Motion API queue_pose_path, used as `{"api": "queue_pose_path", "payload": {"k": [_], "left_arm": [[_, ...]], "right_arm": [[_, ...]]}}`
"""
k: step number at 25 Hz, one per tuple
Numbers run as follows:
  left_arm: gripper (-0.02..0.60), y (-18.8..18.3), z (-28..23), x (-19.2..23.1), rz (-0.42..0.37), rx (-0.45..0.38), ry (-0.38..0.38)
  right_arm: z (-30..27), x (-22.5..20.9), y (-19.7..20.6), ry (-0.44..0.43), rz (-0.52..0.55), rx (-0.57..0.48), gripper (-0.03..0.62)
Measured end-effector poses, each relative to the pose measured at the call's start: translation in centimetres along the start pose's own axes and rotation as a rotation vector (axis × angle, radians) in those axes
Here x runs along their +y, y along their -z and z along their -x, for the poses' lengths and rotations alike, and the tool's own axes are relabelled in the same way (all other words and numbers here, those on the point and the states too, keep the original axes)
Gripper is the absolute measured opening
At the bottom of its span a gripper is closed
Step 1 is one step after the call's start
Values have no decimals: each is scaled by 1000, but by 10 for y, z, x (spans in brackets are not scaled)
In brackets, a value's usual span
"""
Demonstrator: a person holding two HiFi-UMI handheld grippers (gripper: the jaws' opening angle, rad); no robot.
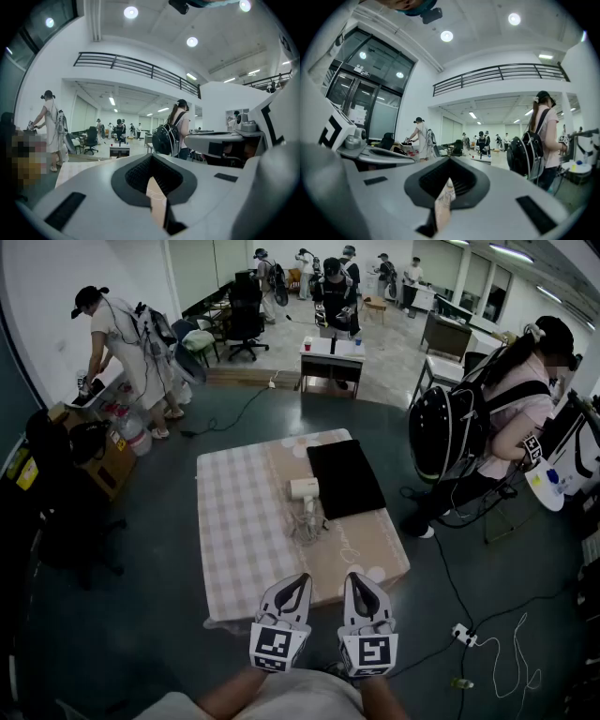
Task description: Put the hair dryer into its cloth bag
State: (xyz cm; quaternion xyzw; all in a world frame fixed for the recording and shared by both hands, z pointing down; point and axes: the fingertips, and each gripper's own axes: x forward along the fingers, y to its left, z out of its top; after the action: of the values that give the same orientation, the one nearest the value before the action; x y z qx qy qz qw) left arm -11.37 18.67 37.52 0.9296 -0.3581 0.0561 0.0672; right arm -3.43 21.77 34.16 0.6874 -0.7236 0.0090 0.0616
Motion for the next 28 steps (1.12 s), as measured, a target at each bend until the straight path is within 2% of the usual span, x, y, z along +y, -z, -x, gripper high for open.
{"api": "queue_pose_path", "payload": {"k": [11,17,24,28], "left_arm": [[8,4,-3,19,-1,29,19],[8,17,3,62,8,57,24],[8,32,-3,99,4,94,86],[8,42,-12,108,14,127,124]], "right_arm": [[-19,10,7,18,-10,24,15],[-48,35,15,47,-64,35,15],[-80,61,30,68,-56,83,15],[-86,59,38,101,-44,124,15]]}}
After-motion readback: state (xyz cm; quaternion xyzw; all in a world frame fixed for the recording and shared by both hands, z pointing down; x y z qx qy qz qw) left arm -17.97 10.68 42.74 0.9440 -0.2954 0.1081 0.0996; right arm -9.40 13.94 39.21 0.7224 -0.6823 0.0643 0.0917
